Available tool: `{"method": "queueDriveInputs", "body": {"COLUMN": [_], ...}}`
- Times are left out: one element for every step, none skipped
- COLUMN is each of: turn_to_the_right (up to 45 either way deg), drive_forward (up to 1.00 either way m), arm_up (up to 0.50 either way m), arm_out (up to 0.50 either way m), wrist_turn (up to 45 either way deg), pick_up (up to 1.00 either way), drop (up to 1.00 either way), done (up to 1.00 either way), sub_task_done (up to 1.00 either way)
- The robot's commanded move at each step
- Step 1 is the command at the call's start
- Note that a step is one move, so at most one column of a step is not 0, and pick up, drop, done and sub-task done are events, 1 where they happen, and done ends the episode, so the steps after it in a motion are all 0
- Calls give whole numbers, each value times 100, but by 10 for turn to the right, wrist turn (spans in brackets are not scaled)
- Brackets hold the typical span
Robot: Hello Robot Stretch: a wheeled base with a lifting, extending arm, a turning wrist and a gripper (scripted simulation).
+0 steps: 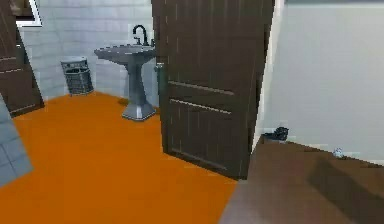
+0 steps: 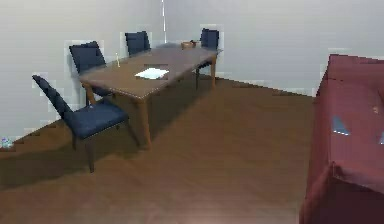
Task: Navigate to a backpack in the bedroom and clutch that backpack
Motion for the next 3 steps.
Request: {"method": "queueDriveInputs", "body": {"turn_to_the_right": [450,270,0], "drive_forward": [0,0,15], "arm_up": [0,0,0], "arm_out": [0,0,0], "wrist_turn": [0,0,0], "pick_up": [0,0,0], "drop": [0,0,0], "done": [0,0,0], "sub_task_done": [0,0,0]}}
